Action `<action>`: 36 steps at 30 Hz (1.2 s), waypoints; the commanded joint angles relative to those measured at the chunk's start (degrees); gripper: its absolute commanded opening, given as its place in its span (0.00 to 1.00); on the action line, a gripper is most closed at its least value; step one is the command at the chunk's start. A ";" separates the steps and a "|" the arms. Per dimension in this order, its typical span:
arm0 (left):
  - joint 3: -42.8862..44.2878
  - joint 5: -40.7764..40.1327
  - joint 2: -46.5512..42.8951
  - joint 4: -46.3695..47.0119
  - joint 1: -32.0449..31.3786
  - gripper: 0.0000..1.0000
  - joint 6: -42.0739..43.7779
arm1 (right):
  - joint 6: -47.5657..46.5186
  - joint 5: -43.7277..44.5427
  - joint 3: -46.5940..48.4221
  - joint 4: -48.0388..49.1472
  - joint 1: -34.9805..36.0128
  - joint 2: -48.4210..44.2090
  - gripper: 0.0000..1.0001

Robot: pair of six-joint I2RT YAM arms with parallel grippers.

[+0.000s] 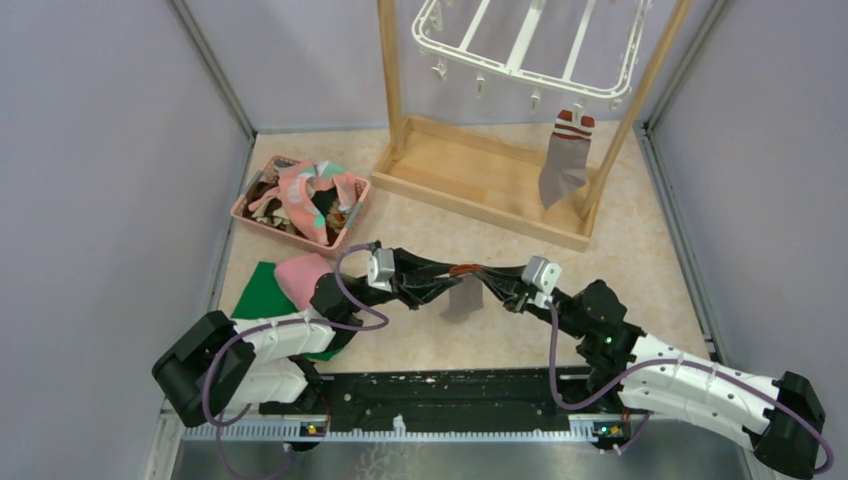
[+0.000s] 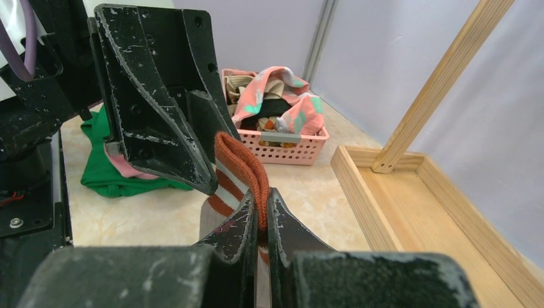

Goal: Clip the socks to the hanger
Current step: Pick up the sock from the bin.

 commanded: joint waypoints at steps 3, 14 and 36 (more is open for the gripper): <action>1.86 1.03 0.45 4.79 0.01 0.13 -0.57 | -0.27 0.49 1.58 1.35 -0.34 -0.83 0.00; -1.01 -4.04 -2.17 4.49 0.14 0.00 1.39 | 0.75 4.05 0.21 4.40 -0.63 -2.65 0.32; -2.05 -4.30 -11.07 -10.17 1.88 0.00 7.01 | 9.91 -10.00 11.44 39.20 -28.11 22.19 0.90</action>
